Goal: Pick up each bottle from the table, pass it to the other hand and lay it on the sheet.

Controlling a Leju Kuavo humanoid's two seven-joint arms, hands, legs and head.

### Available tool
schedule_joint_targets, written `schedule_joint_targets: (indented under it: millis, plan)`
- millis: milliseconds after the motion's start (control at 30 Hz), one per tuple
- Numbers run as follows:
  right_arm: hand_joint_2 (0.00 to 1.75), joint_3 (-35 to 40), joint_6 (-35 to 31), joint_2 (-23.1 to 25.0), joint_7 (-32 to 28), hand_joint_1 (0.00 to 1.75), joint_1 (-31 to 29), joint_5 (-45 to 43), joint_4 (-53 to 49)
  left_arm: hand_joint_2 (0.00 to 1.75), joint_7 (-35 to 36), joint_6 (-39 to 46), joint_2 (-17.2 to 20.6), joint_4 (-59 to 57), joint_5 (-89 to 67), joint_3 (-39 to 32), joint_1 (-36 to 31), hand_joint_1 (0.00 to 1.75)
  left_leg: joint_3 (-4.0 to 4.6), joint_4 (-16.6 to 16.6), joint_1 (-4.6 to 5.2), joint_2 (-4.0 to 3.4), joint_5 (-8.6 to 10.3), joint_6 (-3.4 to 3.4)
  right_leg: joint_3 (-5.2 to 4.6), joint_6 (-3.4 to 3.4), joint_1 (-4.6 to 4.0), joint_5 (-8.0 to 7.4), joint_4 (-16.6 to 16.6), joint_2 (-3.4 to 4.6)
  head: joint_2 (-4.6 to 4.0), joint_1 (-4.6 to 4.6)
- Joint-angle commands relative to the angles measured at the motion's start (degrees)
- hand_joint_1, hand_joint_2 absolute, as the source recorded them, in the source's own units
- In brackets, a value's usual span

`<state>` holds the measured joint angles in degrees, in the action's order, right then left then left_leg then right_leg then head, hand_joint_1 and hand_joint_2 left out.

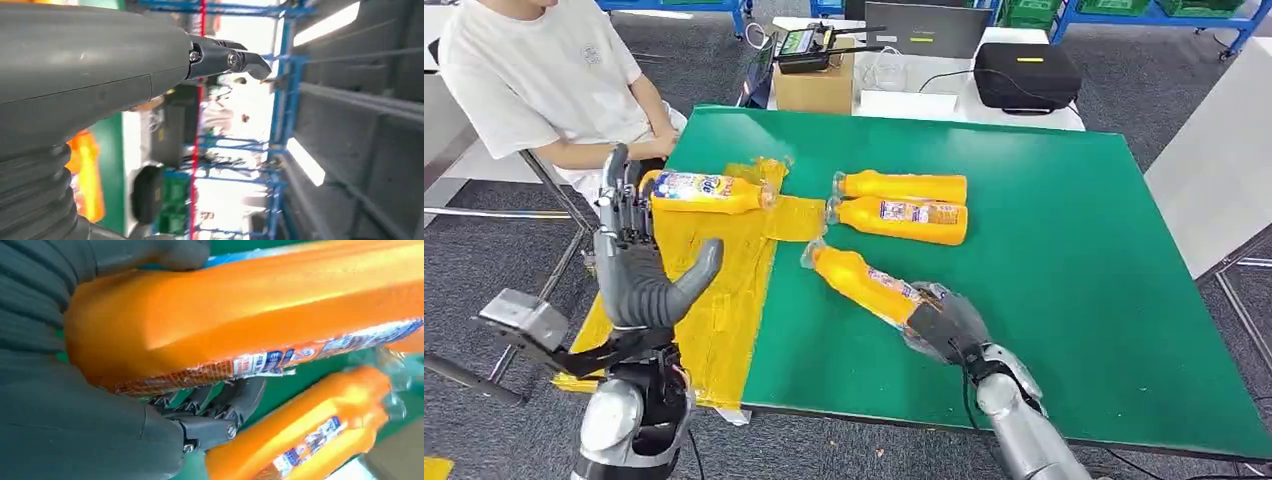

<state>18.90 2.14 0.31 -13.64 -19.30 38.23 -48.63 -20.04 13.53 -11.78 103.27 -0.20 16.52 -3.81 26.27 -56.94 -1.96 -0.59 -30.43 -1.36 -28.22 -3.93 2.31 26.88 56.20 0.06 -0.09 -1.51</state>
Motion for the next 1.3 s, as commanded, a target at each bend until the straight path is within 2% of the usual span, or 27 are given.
schedule_joint_targets:
  millis: [33, 67, 133, 200, 233, 267, 300, 400, 433, 500, 600, 867, 967, 1067, 1300]
  plan:
    - [1.75, -3.1, -0.2, -0.1, -0.4, 1.75, 3.7, -1.6, 5.8, 1.75, 0.7, 0.0, 3.5, -8.2, 0.1, 2.5, -3.5, 0.00, -0.02, 0.1, -0.02, 0.15, 0.04, 0.09, 0.10, 0.14, -0.05, -0.01, -0.1, -0.15, 0.00, 0.04]
    - [1.75, -3.4, 0.0, 0.1, -0.8, 1.75, 4.0, -2.5, 5.1, 1.75, 1.1, -0.3, 4.0, -7.5, -0.3, 2.8, -3.3, 0.00, 0.04, 0.2, -0.03, 0.33, 0.15, 0.15, 0.13, 0.23, -0.08, -0.07, -0.3, -0.31, 0.00, -0.02]
    - [1.75, -3.1, -0.2, -0.1, -0.7, 1.75, 4.5, -2.6, 4.3, 1.75, 1.6, -0.7, 4.3, -7.6, -0.9, 3.2, -2.9, 0.00, -0.10, 0.1, -0.02, 0.17, 0.02, 0.08, 0.18, 0.12, -0.04, 0.02, -0.1, -0.15, 0.00, 0.00]
    - [1.75, -1.7, -4.2, -0.5, 1.1, 1.75, 5.0, 0.3, 3.2, 1.75, 2.3, -0.8, 4.3, -7.6, -2.0, 3.3, -2.1, 0.00, -0.03, 0.2, -0.01, 0.25, 0.09, 0.13, 0.15, 0.18, -0.05, -0.03, -0.2, -0.23, 0.00, 0.02]
    - [1.75, -1.5, -5.6, -0.5, 1.4, 1.31, 5.2, 1.2, 2.8, 1.75, 2.4, -0.7, 4.3, -7.6, -2.2, 3.1, -1.8, 0.00, -0.10, 0.1, -0.02, 0.14, 0.02, 0.08, 0.18, 0.12, -0.05, 0.02, -0.1, -0.12, 0.00, 0.02]
    - [1.75, -0.5, -8.7, -0.4, 2.7, 0.05, 5.3, 3.6, 1.9, 1.75, 2.6, -0.4, 4.2, -7.3, -3.1, 2.9, -1.3, 0.00, -0.01, 0.2, -0.03, 0.24, 0.12, 0.16, 0.13, 0.23, -0.08, -0.07, -0.3, -0.22, 0.00, 0.02]
    - [1.75, 1.1, -11.5, -0.4, 5.1, 0.00, 5.1, 7.5, 1.1, 1.75, 2.9, -0.1, 4.0, -6.8, -3.7, 2.2, -0.6, 0.00, 0.03, 0.1, -0.01, 0.19, 0.08, 0.13, 0.09, 0.20, -0.06, -0.03, -0.2, -0.16, 0.00, 0.02]
    - [1.75, 1.4, -9.9, -0.1, 6.4, 0.00, 4.9, 8.2, -1.1, 1.75, 4.0, -0.6, 3.8, -6.3, -4.1, 1.2, -0.1, 0.00, 0.03, 0.1, 0.00, 0.06, 0.04, 0.10, 0.05, 0.17, -0.04, -0.03, -0.1, -0.03, 0.00, 0.00]
    - [1.75, 1.3, -7.1, -0.3, 6.0, 1.75, 4.6, 6.8, -1.0, 1.75, 4.2, -1.0, 3.8, -6.6, -3.9, 1.2, -0.2, 0.00, 0.19, 0.2, -0.01, 0.14, 0.13, 0.17, -0.05, 0.26, -0.07, -0.11, -0.2, -0.12, 0.00, 0.02]
    - [1.75, 0.1, -3.6, -0.2, 2.3, 1.75, 5.3, 2.1, -2.2, 1.75, 4.0, -1.6, 3.5, -7.5, -3.4, 1.0, -0.7, 0.00, 0.35, 0.1, 0.00, 0.17, 0.14, 0.20, -0.15, 0.28, -0.05, -0.13, -0.2, -0.15, 0.00, 0.02]
    - [1.75, -0.3, -2.0, 0.5, -1.6, 1.75, 6.7, -1.5, -4.5, 1.75, 3.5, -2.2, 3.1, -8.1, -2.4, 0.7, -0.6, 0.00, 0.20, 0.1, 0.00, 0.17, 0.04, 0.10, -0.01, 0.16, -0.03, -0.01, 0.0, -0.12, 0.00, 0.04]
    - [1.75, 0.5, -2.4, 1.0, -1.4, 1.75, 7.8, -1.4, -6.8, 1.75, 3.9, -2.7, 3.2, -8.6, -1.5, 0.0, 0.6, 0.00, 0.40, 0.1, -0.01, 0.12, 0.06, 0.16, -0.24, 0.22, -0.05, -0.05, -0.1, -0.07, 0.00, 0.00]
    - [1.75, -0.7, 2.7, 0.8, -4.4, 1.75, 9.2, -7.6, -8.3, 1.75, 7.6, -4.9, 2.8, -12.0, 2.2, -0.8, 1.3, 0.00, 0.50, 0.1, 0.01, 0.11, 0.06, 0.16, -0.31, 0.19, -0.02, -0.04, -0.1, -0.07, 0.00, 0.02]
    - [1.75, 0.4, 1.2, -0.4, -3.3, 1.75, 9.2, -6.1, -8.1, 1.75, 7.7, -5.4, 2.6, -15.8, 3.3, -1.4, 1.3, 0.00, 0.43, 0.2, 0.04, 0.15, 0.07, 0.15, -0.24, 0.20, 0.00, -0.03, -0.1, -0.10, 0.00, 0.02]
    - [1.75, 0.4, -0.1, -0.7, -3.5, 1.75, 8.5, -5.5, -8.0, 1.75, 7.2, -5.5, 2.6, -15.9, 3.4, -1.5, 0.9, 0.00, 0.52, 0.2, 0.05, 0.13, 0.07, 0.14, -0.35, 0.21, 0.01, -0.04, -0.1, -0.08, 0.00, 0.00]
